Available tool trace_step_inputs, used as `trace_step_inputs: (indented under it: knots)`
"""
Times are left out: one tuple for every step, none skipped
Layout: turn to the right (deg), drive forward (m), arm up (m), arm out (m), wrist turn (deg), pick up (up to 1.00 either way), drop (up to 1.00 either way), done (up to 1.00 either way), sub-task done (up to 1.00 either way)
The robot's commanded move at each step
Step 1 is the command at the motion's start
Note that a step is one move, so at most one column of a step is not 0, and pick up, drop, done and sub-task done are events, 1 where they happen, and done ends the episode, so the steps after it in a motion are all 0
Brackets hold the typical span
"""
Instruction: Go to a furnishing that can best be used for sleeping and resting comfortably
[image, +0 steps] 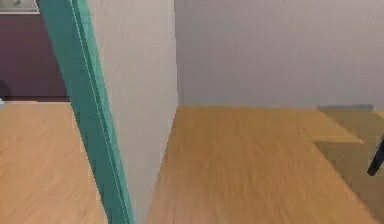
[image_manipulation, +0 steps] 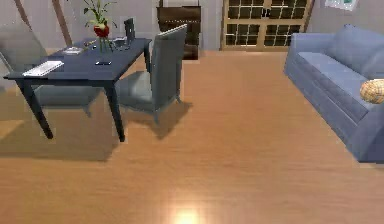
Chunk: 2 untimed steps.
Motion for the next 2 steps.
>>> trace_step_inputs:
  knots:
    - [45.0,0.00,0.00,0.00,0.0,0.00,0.00,0.00,0.00]
    - [42.0,0.00,0.00,0.00,0.0,0.00,0.00,0.00,0.00]
